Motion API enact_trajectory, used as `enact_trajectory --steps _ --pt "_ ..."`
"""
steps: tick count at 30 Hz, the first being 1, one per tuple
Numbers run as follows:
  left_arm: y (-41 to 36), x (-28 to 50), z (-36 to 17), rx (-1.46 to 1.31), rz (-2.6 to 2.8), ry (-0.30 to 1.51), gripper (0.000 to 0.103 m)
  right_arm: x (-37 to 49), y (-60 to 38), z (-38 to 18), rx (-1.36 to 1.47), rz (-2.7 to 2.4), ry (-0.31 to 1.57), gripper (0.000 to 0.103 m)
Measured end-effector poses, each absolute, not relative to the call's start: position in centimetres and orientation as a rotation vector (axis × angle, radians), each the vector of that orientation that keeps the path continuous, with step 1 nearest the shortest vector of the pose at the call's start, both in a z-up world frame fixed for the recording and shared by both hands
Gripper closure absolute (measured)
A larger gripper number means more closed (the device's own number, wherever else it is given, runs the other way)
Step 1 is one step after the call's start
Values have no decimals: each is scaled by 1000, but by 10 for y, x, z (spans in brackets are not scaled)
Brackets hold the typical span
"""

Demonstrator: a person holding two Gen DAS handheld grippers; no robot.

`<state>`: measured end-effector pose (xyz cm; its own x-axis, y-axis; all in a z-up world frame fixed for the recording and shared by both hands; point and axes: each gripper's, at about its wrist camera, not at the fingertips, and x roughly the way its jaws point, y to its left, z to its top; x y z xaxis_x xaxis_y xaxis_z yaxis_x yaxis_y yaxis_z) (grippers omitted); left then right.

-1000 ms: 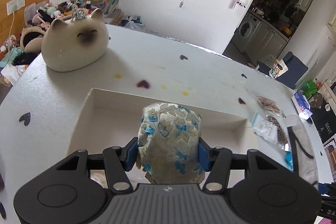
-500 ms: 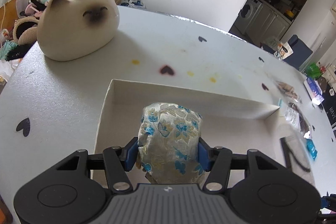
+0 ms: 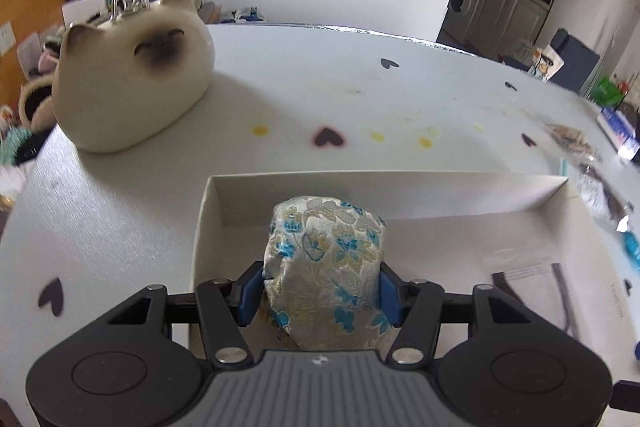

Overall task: Organize soft objects
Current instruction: 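Open the left tool to drop the floral pouch in the tray while the right tool releases the mask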

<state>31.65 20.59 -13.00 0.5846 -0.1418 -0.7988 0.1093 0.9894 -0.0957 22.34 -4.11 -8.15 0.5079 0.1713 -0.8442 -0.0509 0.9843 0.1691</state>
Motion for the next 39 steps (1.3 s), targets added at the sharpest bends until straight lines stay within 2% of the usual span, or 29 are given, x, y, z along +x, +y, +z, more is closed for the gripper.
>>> enact_trajectory --steps 2,5,11,16,27,35,39 --pt "207 316 -128 -37 -140 937 34 230 -33 -87 119 165 1047 48" --pt "212 311 -123 -55 -148 924 29 242 -18 -100 107 226 1076 57" --pt "217 296 -105 -59 -151 859 30 248 6 -129 -5 271 1143 58" --pt "203 297 -96 -48 -217 829 31 235 -6 -132 -66 249 1135 58" --pt "174 320 -120 49 -223 905 41 218 -24 -131 -102 197 1181 57" --pt "183 315 -125 124 -181 924 41 212 -28 -129 -88 194 1192 57" --pt "191 312 -118 76 -181 925 41 209 -30 -120 -62 212 1164 57"
